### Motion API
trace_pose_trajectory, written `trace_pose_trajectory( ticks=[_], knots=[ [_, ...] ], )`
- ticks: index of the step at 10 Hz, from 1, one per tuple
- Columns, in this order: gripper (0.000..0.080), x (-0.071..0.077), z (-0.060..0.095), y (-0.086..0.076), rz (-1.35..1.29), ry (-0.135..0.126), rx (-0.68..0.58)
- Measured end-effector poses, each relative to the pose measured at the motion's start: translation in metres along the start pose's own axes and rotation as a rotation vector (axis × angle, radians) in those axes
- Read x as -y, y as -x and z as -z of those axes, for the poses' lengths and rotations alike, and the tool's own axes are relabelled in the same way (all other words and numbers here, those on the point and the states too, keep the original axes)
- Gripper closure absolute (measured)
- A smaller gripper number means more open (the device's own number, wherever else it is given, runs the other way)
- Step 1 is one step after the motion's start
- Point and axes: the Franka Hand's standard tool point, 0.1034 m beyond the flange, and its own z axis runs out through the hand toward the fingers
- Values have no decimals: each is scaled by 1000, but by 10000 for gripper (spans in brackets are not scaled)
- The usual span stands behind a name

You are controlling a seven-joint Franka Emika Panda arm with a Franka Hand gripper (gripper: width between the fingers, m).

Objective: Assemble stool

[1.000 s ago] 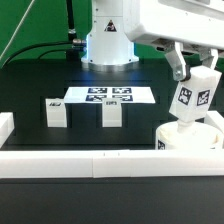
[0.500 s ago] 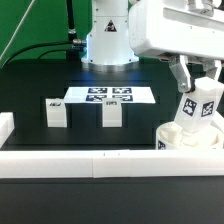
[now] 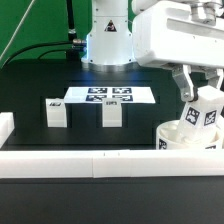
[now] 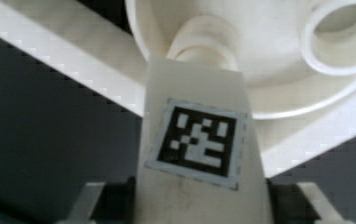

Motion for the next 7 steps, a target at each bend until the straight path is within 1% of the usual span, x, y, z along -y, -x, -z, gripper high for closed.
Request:
trace_pose_trajectory(
  ticks=[3,6,7],
  knots=[
    [475,0,-2,-1,1,16,-32],
    [475,-1,-2,-1,1,17,-32],
    [369,-1,-3,-1,1,16,-31]
  ],
)
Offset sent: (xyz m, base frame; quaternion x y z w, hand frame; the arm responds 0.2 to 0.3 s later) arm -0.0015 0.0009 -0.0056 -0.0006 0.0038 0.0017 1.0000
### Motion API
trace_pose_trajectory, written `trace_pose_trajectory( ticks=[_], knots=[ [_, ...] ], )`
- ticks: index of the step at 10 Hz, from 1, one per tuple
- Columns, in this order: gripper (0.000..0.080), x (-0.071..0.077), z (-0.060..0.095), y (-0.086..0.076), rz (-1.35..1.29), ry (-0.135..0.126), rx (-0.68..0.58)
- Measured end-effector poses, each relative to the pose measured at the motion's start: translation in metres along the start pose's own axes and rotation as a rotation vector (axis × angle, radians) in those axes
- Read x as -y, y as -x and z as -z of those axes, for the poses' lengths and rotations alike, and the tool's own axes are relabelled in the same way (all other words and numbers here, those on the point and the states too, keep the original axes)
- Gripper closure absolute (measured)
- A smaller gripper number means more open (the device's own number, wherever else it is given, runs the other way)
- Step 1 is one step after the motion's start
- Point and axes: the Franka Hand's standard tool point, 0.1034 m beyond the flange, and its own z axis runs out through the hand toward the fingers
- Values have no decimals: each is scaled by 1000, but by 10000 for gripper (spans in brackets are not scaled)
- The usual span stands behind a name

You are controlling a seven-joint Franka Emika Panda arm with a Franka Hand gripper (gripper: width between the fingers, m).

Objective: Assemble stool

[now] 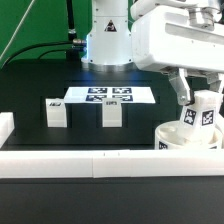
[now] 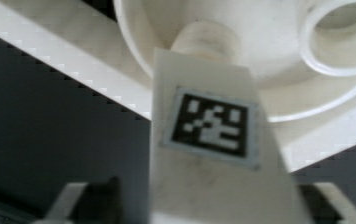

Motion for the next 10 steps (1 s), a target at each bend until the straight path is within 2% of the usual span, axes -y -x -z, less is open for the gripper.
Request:
trace_pose_trajectory(
  ticks=[1,2,7,8,10],
  knots=[
    [233,0,0,0,0,0,0],
    [176,0,0,0,0,0,0],
    [150,0,0,0,0,-1,1],
    [150,3,3,-5,-3,-22,31],
    [150,0,21,-16,-21,-66,111]
  ],
)
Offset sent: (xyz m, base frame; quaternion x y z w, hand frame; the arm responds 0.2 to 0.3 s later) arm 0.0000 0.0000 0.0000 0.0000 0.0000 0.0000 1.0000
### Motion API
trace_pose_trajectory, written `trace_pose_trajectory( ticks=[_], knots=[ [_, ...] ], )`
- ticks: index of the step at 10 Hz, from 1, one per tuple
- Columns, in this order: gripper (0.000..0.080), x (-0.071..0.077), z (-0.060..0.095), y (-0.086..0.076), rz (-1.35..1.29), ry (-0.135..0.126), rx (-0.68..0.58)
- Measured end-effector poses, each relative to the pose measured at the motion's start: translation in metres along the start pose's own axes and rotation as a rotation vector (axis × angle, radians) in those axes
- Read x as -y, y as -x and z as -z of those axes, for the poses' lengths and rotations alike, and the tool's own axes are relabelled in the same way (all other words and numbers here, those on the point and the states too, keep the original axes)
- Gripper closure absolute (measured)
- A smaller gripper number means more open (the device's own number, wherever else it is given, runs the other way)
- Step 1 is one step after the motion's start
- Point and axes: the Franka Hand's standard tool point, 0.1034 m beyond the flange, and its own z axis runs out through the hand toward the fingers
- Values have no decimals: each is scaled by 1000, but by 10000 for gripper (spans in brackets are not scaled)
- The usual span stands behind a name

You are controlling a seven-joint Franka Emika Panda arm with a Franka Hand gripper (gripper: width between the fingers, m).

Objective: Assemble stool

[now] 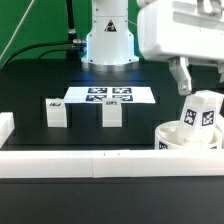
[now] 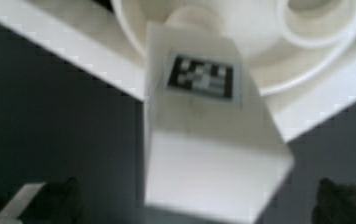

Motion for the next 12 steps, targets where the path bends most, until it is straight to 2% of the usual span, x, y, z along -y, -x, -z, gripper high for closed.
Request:
trace_pose_trajectory(
  ticks=[1,2,3,4,5,6,9,11,12],
  knots=[
    [150,-2,8,-5,-25,-40,80],
    [150,-8,10,-11,-49,-55,109],
    [150,-5,6,-8,-83,-77,163],
    [150,-2,4,-6,-117,-124,280],
    [150,-3,3,-14,-123,-135,319],
    [150,1,2,-16,-117,-133,347],
    [150,-1,1,-13,-90,-140,350],
    [150,-6,-3,-8,55,-153,351],
    [150,-6,-5,-10,218,-154,331]
  ],
)
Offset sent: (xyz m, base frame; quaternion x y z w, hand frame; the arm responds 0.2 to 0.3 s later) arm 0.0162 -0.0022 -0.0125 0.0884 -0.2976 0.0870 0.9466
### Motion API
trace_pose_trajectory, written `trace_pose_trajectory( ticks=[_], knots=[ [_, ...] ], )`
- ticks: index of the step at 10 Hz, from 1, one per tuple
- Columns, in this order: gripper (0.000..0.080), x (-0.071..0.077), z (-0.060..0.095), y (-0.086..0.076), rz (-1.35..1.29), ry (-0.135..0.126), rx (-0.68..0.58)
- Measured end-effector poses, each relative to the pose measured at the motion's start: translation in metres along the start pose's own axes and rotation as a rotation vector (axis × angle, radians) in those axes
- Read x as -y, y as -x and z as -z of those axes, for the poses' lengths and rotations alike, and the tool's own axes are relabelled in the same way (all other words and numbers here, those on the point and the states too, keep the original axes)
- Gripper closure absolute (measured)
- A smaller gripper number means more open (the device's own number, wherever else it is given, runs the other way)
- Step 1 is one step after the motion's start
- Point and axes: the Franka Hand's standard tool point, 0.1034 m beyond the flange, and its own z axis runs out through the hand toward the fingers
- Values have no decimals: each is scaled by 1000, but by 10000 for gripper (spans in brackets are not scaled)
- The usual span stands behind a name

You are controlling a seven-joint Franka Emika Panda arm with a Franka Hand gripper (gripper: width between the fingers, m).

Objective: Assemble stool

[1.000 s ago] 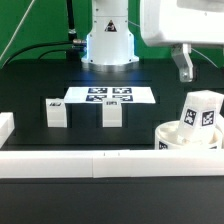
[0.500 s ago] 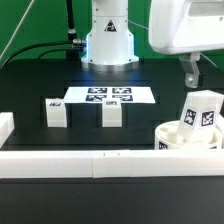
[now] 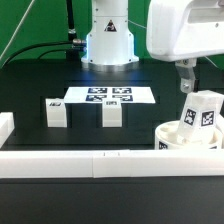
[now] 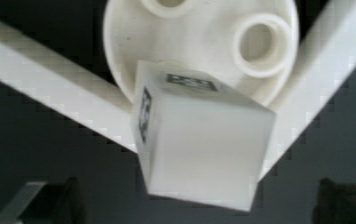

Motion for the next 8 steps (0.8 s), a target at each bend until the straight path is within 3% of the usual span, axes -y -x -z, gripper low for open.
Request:
trace_pose_trajectory(
  ticks=[1,6,8],
  knots=[
    [150,2,-2,-4,124,29,-13],
    [150,1,-4,0,440,36,-4],
    [150,-1,-5,2,703,60,34]
  ],
)
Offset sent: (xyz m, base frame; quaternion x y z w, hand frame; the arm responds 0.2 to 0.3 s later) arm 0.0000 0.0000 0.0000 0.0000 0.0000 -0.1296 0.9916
